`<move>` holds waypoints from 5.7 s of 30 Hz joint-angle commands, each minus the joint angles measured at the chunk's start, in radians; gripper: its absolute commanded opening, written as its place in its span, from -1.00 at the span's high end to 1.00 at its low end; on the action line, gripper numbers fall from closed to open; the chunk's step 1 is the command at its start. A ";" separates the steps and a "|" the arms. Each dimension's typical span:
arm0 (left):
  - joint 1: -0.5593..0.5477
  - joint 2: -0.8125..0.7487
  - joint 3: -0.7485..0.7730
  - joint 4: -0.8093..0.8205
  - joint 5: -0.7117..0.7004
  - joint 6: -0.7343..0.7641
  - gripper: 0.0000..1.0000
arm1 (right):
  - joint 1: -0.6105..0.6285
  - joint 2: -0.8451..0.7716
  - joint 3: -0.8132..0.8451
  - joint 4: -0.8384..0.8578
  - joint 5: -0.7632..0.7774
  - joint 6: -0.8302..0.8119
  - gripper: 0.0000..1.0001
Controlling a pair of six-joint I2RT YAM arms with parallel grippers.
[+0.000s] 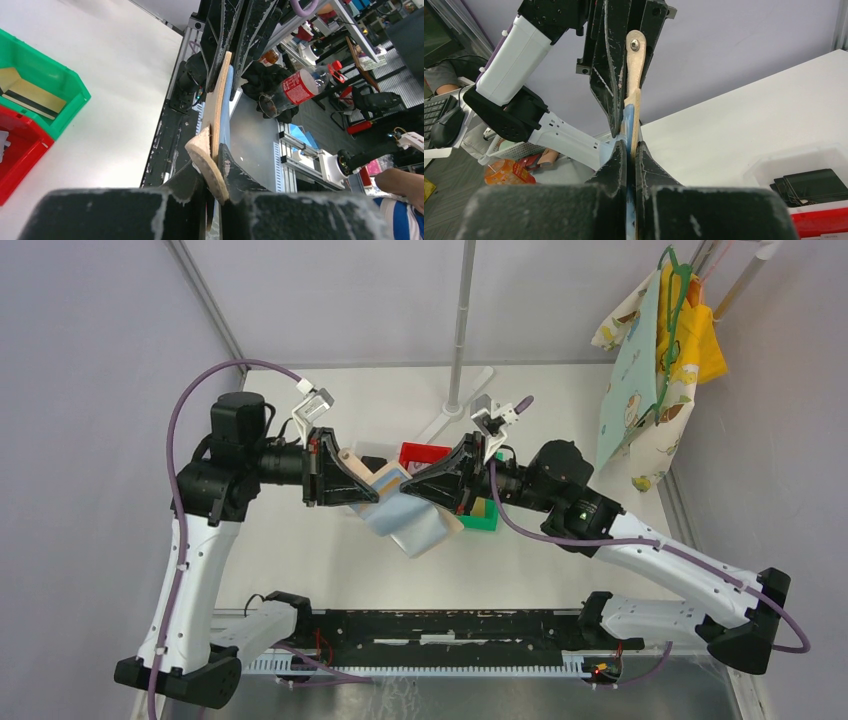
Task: Take the credit cards out of the card holder
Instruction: Remove the credit card from the card holder.
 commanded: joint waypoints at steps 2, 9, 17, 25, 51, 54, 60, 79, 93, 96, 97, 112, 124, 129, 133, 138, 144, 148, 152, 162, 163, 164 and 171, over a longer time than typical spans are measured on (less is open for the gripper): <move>-0.004 0.009 0.028 0.058 0.089 -0.051 0.80 | -0.004 -0.022 0.022 0.085 0.000 -0.009 1.00; -0.003 -0.001 0.027 0.076 0.099 -0.070 0.88 | -0.005 -0.046 0.005 0.073 -0.006 -0.022 -0.29; -0.003 -0.016 0.031 0.086 0.076 -0.055 0.90 | -0.007 0.046 0.159 -0.123 0.031 -0.038 -0.64; -0.003 -0.040 0.024 0.088 0.047 -0.028 0.90 | -0.006 0.094 0.208 -0.193 0.084 -0.036 -0.48; -0.004 -0.005 0.034 0.191 0.133 -0.205 0.92 | -0.007 -0.122 0.166 -0.276 0.011 -0.203 -0.90; -0.005 -0.005 0.033 0.191 0.138 -0.210 0.92 | -0.007 -0.141 0.194 -0.259 0.005 -0.204 -0.96; -0.004 -0.008 0.029 0.190 0.146 -0.216 0.93 | -0.007 -0.120 0.224 -0.244 0.017 -0.188 -0.96; -0.004 0.007 0.011 0.190 0.217 -0.262 0.95 | -0.007 -0.011 0.091 -0.015 -0.178 0.022 0.26; -0.003 0.026 -0.009 0.189 0.200 -0.254 0.88 | -0.007 -0.047 0.082 -0.034 -0.159 0.066 0.89; -0.004 0.031 -0.005 0.188 0.199 -0.260 0.66 | -0.007 -0.068 0.061 -0.042 -0.140 0.055 1.00; -0.004 0.031 -0.002 0.187 0.198 -0.262 0.60 | -0.008 -0.073 0.057 -0.045 -0.132 0.054 1.00; -0.002 0.021 -0.019 0.190 0.114 -0.221 0.36 | -0.007 -0.038 0.171 -0.289 -0.016 0.128 1.00; -0.004 0.025 -0.032 0.188 0.161 -0.242 0.73 | -0.007 -0.061 0.121 -0.183 -0.056 0.149 1.00; -0.004 0.026 -0.038 0.190 0.169 -0.246 0.77 | -0.007 -0.054 0.124 -0.161 -0.062 0.156 1.00; -0.002 0.014 -0.039 0.174 0.142 -0.222 0.68 | -0.007 -0.049 0.124 -0.163 -0.066 0.159 1.00; -0.003 0.007 -0.044 0.173 0.136 -0.211 0.06 | -0.007 -0.044 0.128 -0.173 -0.058 0.158 1.00; -0.004 -0.019 -0.084 0.172 0.139 -0.195 -0.35 | -0.007 -0.009 0.168 -0.216 -0.058 0.129 1.00; -0.003 -0.032 -0.087 0.172 0.144 -0.185 -0.42 | -0.007 0.028 0.204 -0.269 -0.059 0.103 1.00; -0.004 -0.046 -0.105 0.174 0.123 -0.167 -0.30 | -0.007 0.069 0.240 -0.269 -0.078 0.100 1.00; -0.004 0.022 -0.082 -0.016 0.136 0.008 0.54 | -0.007 0.090 0.246 -0.226 -0.137 0.087 0.86; -0.004 0.032 -0.069 -0.038 0.138 0.031 0.63 | -0.007 0.087 0.245 -0.228 -0.129 0.075 0.61; -0.004 0.041 -0.059 -0.058 0.136 0.048 0.69 | -0.007 0.082 0.249 -0.241 -0.119 0.065 0.33; 0.000 0.060 -0.048 -0.027 -0.051 0.022 0.89 | -0.051 -0.038 0.274 -0.349 0.106 0.003 -0.53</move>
